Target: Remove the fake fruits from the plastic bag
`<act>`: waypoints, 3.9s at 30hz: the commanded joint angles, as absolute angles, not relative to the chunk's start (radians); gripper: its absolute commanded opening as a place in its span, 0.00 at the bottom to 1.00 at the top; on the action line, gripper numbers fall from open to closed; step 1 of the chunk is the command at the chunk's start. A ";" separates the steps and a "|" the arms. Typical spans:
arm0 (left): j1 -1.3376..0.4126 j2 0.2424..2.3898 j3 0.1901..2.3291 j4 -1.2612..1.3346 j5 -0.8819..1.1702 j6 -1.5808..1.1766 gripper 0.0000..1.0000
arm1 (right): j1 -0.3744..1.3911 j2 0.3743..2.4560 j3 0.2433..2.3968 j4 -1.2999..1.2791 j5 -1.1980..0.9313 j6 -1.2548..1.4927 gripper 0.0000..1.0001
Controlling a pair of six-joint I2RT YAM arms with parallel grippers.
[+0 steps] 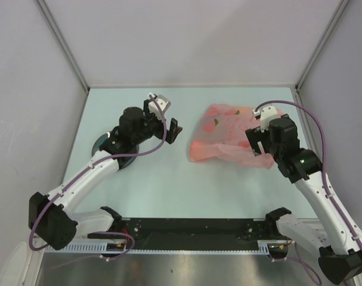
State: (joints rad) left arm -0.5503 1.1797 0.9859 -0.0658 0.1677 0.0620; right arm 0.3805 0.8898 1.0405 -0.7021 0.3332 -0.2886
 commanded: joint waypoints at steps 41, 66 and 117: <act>-1.129 1.786 1.661 0.008 0.626 0.186 0.87 | -0.388 1.298 1.131 -0.420 -0.029 -0.149 0.95; -1.057 1.956 1.847 -0.325 0.417 0.503 0.25 | -0.379 1.535 1.127 -0.202 -0.405 -0.195 1.00; -0.528 1.583 1.501 -0.417 0.700 0.665 0.21 | 0.060 1.293 1.142 -0.321 -0.403 0.095 0.00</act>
